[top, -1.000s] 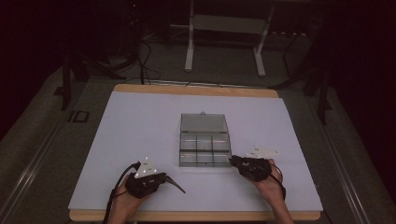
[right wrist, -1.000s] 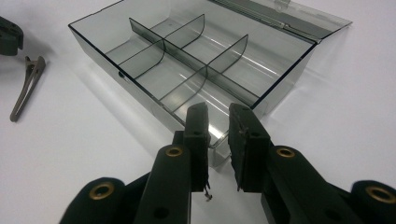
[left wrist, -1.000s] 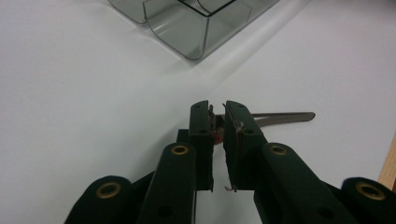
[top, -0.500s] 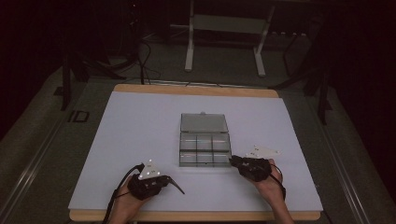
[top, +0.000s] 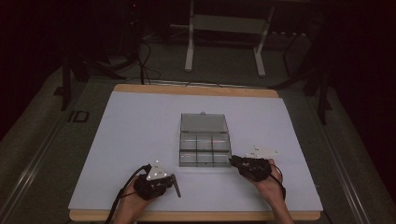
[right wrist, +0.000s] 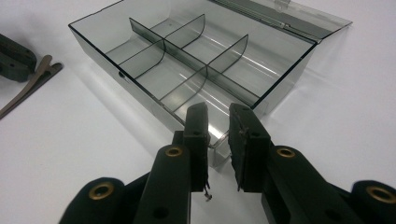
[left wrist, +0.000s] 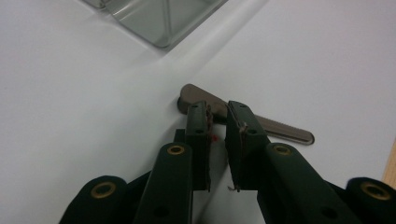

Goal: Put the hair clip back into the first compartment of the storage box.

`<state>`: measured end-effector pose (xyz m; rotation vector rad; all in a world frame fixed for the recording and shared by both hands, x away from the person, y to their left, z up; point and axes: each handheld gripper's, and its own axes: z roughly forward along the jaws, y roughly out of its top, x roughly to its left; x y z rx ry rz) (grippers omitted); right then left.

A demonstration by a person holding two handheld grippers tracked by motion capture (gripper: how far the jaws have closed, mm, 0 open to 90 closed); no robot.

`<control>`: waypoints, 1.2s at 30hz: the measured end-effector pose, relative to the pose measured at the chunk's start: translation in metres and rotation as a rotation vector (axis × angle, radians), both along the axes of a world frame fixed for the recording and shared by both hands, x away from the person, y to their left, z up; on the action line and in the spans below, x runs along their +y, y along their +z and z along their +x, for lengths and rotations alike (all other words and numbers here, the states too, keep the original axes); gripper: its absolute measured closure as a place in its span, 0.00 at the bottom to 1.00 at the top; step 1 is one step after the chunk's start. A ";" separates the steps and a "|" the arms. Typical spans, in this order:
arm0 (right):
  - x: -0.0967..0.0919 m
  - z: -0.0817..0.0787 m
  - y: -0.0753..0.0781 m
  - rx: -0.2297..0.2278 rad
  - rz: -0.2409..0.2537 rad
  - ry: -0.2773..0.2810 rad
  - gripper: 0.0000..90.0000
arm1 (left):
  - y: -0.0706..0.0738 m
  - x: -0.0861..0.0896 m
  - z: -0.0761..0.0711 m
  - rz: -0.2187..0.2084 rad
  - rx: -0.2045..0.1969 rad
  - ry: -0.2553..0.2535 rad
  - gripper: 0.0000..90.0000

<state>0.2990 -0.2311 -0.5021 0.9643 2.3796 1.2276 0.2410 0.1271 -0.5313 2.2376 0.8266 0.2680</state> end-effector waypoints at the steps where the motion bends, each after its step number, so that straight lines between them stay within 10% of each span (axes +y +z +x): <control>1: 0.000 0.000 0.000 0.000 0.000 0.000 0.86 | 0.000 -0.001 0.000 0.004 -0.001 -0.004 0.88; 24: 0.000 0.000 0.000 0.002 -0.001 0.004 0.86 | 0.002 -0.042 0.011 0.011 -0.018 -0.077 0.88; 36: 0.001 0.000 -0.001 0.008 -0.008 0.009 0.84 | 0.007 -0.027 0.024 -0.025 -0.040 -0.010 0.71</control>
